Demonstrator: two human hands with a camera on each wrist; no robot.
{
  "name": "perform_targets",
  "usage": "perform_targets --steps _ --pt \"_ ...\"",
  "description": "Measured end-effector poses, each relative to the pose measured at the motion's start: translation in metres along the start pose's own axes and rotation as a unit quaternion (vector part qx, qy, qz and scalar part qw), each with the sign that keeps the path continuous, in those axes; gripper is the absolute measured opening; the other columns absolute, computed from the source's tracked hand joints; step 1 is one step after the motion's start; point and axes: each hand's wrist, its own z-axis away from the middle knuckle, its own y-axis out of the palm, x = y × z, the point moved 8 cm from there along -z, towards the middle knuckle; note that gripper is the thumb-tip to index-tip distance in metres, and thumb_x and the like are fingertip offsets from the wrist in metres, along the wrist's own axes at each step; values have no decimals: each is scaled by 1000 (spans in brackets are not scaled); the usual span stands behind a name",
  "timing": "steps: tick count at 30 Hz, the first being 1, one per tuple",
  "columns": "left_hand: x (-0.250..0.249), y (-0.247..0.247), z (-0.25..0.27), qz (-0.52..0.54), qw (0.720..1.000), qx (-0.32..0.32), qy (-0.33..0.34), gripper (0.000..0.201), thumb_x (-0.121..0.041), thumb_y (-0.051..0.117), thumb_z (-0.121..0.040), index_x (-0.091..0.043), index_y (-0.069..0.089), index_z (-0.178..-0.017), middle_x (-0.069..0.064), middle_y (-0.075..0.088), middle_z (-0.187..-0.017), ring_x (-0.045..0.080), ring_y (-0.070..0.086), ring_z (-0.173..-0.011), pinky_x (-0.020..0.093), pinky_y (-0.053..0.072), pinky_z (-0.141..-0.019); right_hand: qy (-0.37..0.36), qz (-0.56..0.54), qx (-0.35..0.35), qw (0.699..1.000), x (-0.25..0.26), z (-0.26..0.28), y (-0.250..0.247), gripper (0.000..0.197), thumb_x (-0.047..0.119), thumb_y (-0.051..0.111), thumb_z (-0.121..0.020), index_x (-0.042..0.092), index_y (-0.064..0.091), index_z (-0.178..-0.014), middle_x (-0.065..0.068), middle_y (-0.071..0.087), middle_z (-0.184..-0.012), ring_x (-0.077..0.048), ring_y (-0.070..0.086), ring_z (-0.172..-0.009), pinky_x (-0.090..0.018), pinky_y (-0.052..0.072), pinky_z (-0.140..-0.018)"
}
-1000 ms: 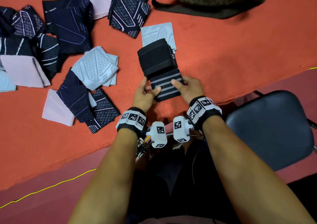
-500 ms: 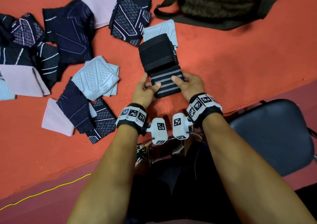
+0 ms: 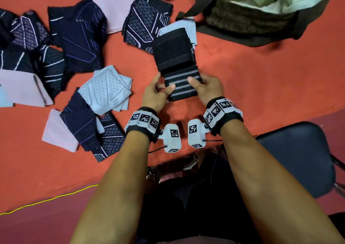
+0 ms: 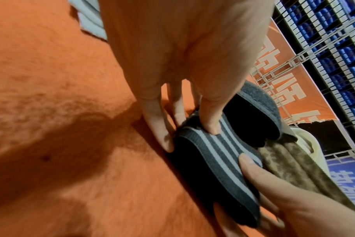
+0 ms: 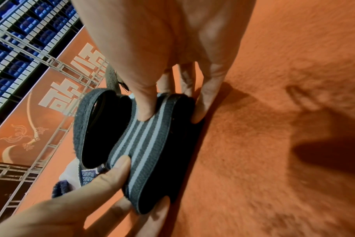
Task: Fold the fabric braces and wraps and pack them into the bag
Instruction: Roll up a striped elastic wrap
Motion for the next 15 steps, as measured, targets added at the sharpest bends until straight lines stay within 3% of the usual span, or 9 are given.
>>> perform_targets --steps 5,8,13,15 --pt "-10 -2 -9 -1 1000 -6 -6 71 -7 69 -91 -20 35 -152 -3 54 -88 18 66 -91 44 60 -83 6 18 -7 1000 11 -10 2 30 35 70 -92 18 72 -117 12 69 -94 0 63 -80 -9 47 -76" --pt "-11 -2 -14 -5 1000 0 -6 72 -9 71 -90 -22 36 -152 -2 54 -86 19 67 -91 47 59 -85 7 27 -13 1000 14 -13 1 33 37 69 -92 18 71 -120 9 71 -100 -9 68 -90 -20 51 -87" --pt "-15 -2 -3 -20 1000 2 7 70 -15 72 -91 -28 37 -151 12 59 -106 21 68 -95 43 60 -83 -12 53 -13 998 17 -8 1 31 37 69 -91 17 72 -115 7 70 -95 -13 68 -90 -21 49 -80" --pt "-14 -6 6 -22 1000 2 12 68 -18 72 -91 -27 40 -150 10 60 -102 18 68 -94 39 61 -82 -16 38 -5 999 18 -3 0 30 35 71 -89 17 70 -113 9 69 -95 -13 68 -93 -18 49 -80"
